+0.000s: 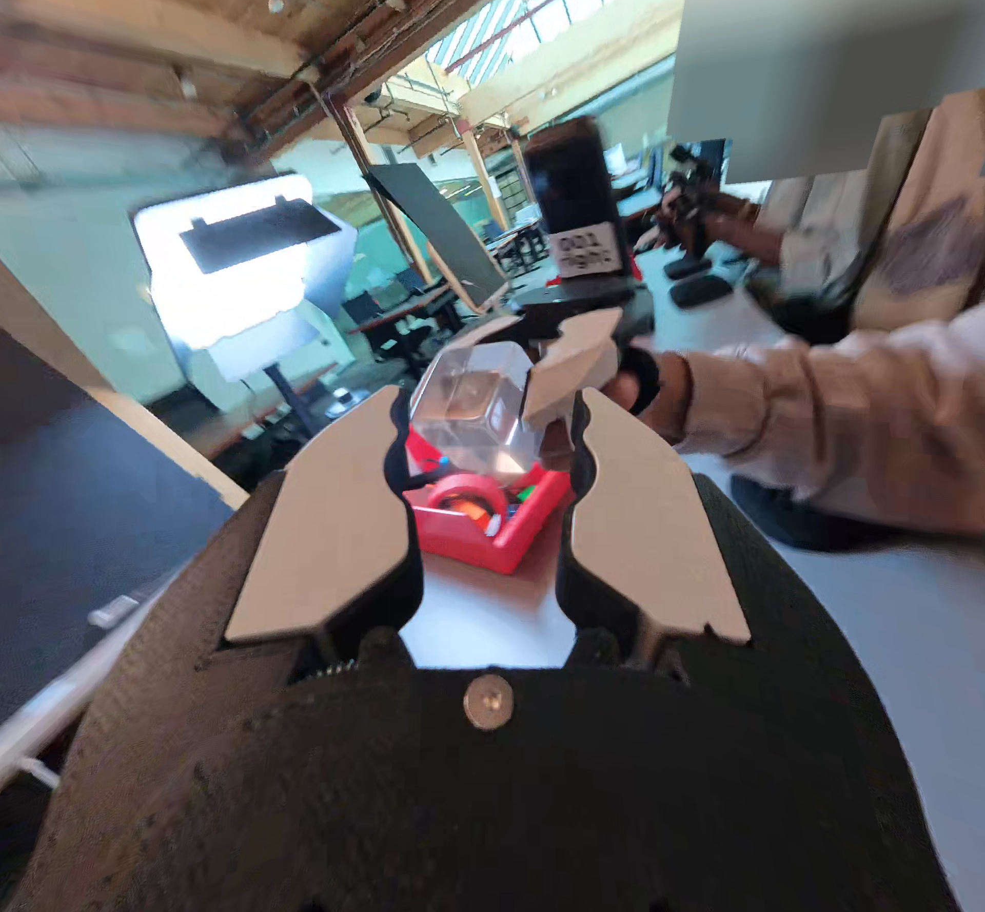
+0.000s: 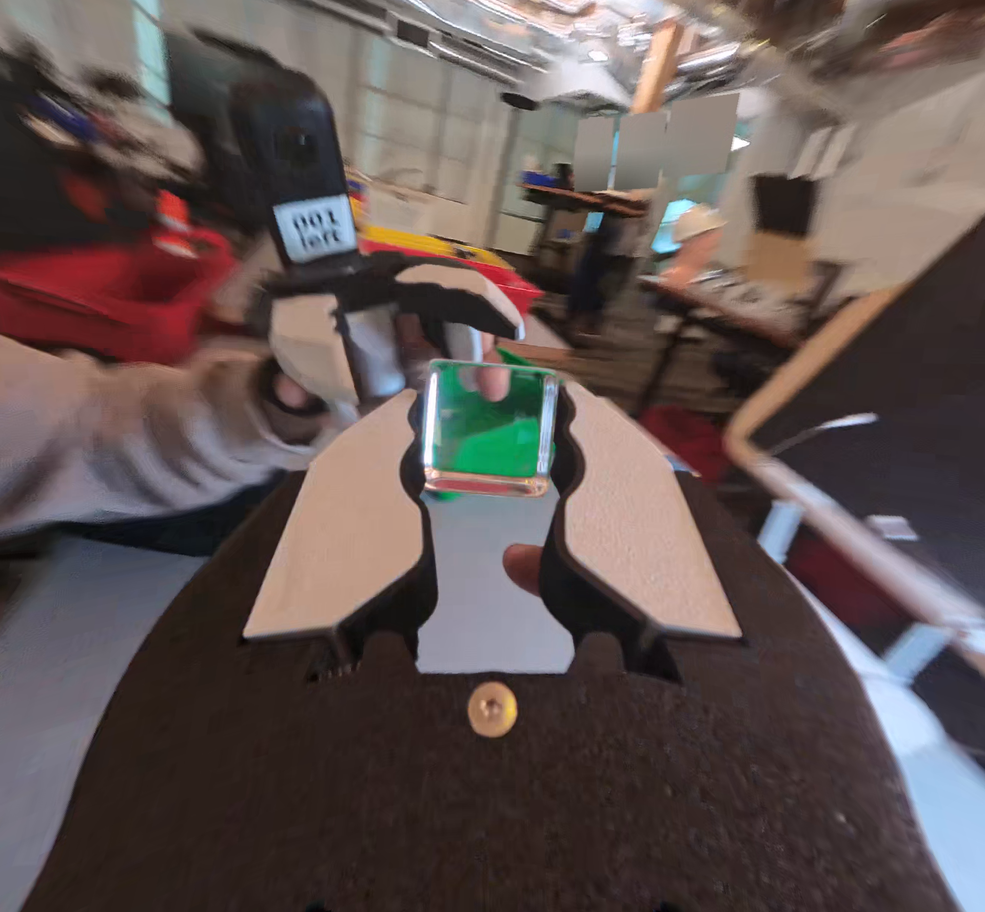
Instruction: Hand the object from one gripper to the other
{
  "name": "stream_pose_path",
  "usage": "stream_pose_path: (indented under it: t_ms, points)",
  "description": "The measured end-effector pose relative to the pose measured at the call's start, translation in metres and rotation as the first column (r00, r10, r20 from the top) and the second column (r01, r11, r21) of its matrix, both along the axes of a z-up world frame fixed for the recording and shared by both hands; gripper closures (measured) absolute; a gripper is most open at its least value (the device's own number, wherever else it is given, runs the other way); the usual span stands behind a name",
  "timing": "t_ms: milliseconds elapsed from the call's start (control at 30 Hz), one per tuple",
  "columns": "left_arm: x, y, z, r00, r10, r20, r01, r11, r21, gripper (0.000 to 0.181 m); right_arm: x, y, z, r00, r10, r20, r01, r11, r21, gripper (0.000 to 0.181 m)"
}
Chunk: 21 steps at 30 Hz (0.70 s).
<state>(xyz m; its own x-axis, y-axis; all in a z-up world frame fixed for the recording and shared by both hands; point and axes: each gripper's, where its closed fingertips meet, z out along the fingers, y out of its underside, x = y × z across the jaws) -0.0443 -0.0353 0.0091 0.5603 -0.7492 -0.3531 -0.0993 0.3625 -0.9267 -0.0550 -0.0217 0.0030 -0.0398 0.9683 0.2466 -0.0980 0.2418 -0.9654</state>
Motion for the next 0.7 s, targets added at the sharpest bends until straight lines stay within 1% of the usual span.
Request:
stream_pose_path:
  t_ms: [33,67,100,133,200,267,300,333,367,400,433,467,533,600,633,667,700]
  points:
    - [-0.004,0.005,0.001,0.998,-0.012,0.067,0.018,0.995,-0.102,0.122,0.002,0.008,0.002,0.994,-0.112,-0.012,0.113,0.986,0.123,0.137]
    - [-0.006,0.01,-0.001,0.993,-0.02,0.118,0.043,0.98,-0.192,0.122,0.004,0.012,0.004,0.978,-0.206,-0.038,0.209,0.946,0.248,0.137]
    - [-0.007,0.014,-0.003,0.987,-0.029,0.159,0.071,0.961,-0.267,0.12,0.005,0.014,0.005,0.96,-0.272,-0.063,0.276,0.889,0.366,0.136]
    - [-0.007,0.017,-0.005,0.98,-0.031,0.194,0.094,0.942,-0.322,0.12,0.004,0.014,0.004,0.942,-0.325,-0.082,0.324,0.82,0.472,0.136]
    - [-0.005,0.023,-0.013,0.976,-0.016,0.217,0.103,0.912,-0.397,0.12,-0.001,0.012,-0.004,0.91,-0.402,-0.098,0.364,0.666,0.651,0.137]
    - [0.0,0.026,-0.025,0.985,-0.008,0.17,0.081,0.9,-0.429,0.126,-0.01,0.009,-0.018,0.888,-0.451,-0.088,0.341,0.517,0.785,0.137]
    - [0.004,0.026,-0.034,0.992,-0.014,0.122,0.067,0.895,-0.442,0.129,-0.015,0.008,-0.025,0.875,-0.478,-0.078,0.324,0.457,0.828,0.137]
    - [0.006,0.028,-0.043,0.998,-0.008,0.059,0.034,0.891,-0.452,0.132,-0.02,0.008,-0.03,0.868,-0.49,-0.077,0.312,0.42,0.852,0.137]
    - [0.004,0.031,-0.048,1.0,0.022,0.01,-0.015,0.897,-0.442,0.135,-0.022,0.008,-0.033,0.865,-0.497,-0.076,0.309,0.406,0.86,0.137]
    - [0.002,0.032,-0.049,1.0,0.022,-0.01,-0.024,0.905,-0.425,0.135,-0.023,0.008,-0.033,0.87,-0.486,-0.084,0.312,0.411,0.857,0.137]
    - [0.002,0.03,-0.047,1.0,0.004,-0.011,-0.008,0.909,-0.416,0.135,-0.023,0.005,-0.032,0.886,-0.456,-0.081,0.311,0.456,0.833,0.137]
    - [0.001,0.029,-0.044,1.0,-0.006,-0.008,0.002,0.92,-0.391,0.136,-0.023,0.003,-0.03,0.903,-0.426,-0.055,0.301,0.536,0.789,0.134]
    - [-0.004,0.03,-0.04,0.999,0.021,-0.043,-0.032,0.96,-0.278,0.136,-0.02,-0.001,-0.028,0.941,-0.338,0.037,0.24,0.739,0.63,0.129]
    - [-0.011,0.03,-0.032,0.995,0.079,-0.068,-0.089,0.984,-0.156,0.137,-0.014,0.0,-0.024,0.966,-0.231,0.118,0.168,0.903,0.396,0.124]
    - [-0.014,0.029,-0.027,0.989,0.119,-0.09,-0.125,0.99,-0.063,0.136,-0.01,-0.003,-0.019,0.981,-0.141,0.132,0.104,0.963,0.249,0.121]
    - [-0.018,0.029,-0.023,0.977,0.177,-0.118,-0.174,0.984,0.032,0.137,-0.006,-0.007,-0.014,0.99,-0.041,0.133,0.029,0.995,0.095,0.119]
    - [-0.021,0.03,-0.022,0.956,0.246,-0.16,-0.23,0.967,0.113,0.136,-0.002,-0.007,-0.009,0.991,0.039,0.126,-0.032,0.998,-0.058,0.116]
